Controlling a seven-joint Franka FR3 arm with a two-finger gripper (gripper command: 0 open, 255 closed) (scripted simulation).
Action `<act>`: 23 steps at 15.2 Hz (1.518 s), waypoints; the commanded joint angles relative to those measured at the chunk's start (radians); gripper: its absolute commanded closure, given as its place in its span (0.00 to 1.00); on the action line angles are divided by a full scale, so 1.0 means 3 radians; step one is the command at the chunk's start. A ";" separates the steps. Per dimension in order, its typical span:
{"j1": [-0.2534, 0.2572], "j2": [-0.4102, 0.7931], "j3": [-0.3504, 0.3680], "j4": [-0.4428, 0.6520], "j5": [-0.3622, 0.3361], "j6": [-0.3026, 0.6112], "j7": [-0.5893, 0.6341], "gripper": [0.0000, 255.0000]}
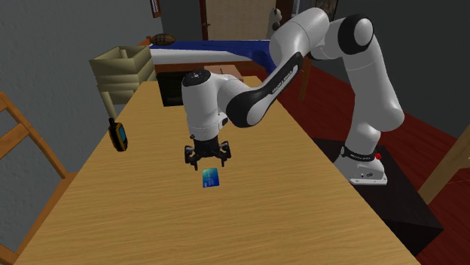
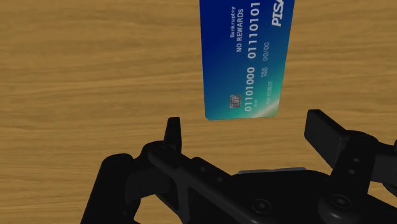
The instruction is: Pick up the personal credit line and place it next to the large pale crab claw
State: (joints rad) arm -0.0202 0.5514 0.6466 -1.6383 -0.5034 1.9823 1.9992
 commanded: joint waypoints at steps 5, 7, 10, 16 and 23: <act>-0.0001 0.0015 -0.0008 -0.0011 -0.0012 0.0026 0.0005 0.00; -0.0001 0.0014 -0.0008 -0.0011 -0.0012 0.0025 0.0005 0.00; -0.0001 0.0015 -0.0009 -0.0009 -0.0012 0.0025 0.0005 1.00; -0.0005 0.0013 -0.0009 -0.0010 -0.0011 0.0024 -0.0001 1.00; -0.0023 -0.0099 0.0045 0.0097 0.0078 -0.0169 -0.0071 1.00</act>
State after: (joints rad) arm -0.0274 0.5270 0.6574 -1.6119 -0.4837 1.9390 1.9788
